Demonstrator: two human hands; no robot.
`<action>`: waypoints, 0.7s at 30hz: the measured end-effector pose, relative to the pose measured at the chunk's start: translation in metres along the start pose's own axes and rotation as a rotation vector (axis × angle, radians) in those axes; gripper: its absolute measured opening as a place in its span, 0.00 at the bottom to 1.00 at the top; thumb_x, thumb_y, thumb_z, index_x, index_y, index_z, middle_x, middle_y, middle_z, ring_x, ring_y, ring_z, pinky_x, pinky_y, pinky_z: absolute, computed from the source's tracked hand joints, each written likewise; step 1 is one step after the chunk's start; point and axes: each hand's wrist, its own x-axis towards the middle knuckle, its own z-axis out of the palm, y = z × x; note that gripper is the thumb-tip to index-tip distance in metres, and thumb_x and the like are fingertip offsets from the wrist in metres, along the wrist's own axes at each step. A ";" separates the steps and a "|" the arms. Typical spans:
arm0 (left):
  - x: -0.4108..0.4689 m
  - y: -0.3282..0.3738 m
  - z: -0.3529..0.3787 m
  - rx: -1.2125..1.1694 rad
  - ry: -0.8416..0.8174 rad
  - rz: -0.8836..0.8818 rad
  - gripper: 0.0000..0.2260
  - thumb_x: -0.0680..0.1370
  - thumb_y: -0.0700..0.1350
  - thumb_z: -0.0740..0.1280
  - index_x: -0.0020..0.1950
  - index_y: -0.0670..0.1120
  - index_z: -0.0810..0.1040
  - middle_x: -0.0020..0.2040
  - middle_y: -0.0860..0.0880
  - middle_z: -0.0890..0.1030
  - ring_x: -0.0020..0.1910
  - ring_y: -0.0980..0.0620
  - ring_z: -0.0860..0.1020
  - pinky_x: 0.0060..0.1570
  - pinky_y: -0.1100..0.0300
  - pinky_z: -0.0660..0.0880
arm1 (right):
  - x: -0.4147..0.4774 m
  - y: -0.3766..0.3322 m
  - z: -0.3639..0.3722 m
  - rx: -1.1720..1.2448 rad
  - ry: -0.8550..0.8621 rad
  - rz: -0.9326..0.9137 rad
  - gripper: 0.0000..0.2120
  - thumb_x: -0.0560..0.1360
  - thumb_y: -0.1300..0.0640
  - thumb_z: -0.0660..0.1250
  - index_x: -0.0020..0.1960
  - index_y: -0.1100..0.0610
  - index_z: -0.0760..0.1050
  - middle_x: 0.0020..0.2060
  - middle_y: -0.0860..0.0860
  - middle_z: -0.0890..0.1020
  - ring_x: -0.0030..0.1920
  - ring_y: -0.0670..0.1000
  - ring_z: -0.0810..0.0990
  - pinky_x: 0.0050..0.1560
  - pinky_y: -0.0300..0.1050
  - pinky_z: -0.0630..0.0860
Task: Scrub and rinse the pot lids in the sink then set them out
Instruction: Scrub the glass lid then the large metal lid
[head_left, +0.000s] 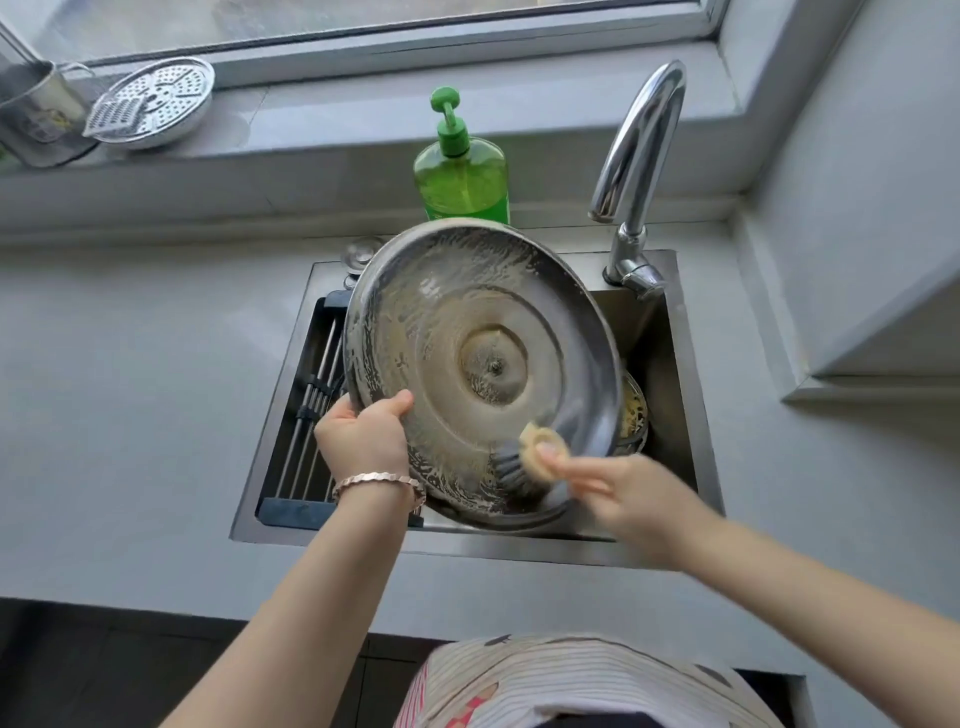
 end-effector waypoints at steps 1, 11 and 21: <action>-0.001 0.000 0.002 0.009 -0.001 0.028 0.06 0.71 0.32 0.69 0.42 0.42 0.80 0.34 0.51 0.79 0.34 0.54 0.77 0.35 0.65 0.75 | 0.004 0.007 -0.002 -0.043 0.028 0.064 0.21 0.78 0.55 0.60 0.62 0.30 0.66 0.53 0.53 0.83 0.50 0.53 0.80 0.51 0.42 0.73; 0.003 -0.006 0.005 0.031 0.024 0.030 0.08 0.71 0.33 0.70 0.36 0.44 0.77 0.32 0.52 0.77 0.31 0.57 0.75 0.31 0.69 0.72 | -0.006 0.034 -0.006 -0.030 -0.035 0.220 0.20 0.79 0.56 0.60 0.65 0.36 0.68 0.46 0.48 0.83 0.39 0.47 0.79 0.44 0.41 0.72; 0.046 -0.002 -0.001 0.277 -0.220 -0.381 0.02 0.73 0.31 0.67 0.41 0.36 0.75 0.32 0.42 0.76 0.29 0.46 0.75 0.31 0.56 0.76 | 0.016 0.052 -0.005 1.009 0.389 0.799 0.20 0.70 0.46 0.72 0.52 0.57 0.68 0.28 0.51 0.65 0.22 0.44 0.59 0.19 0.35 0.57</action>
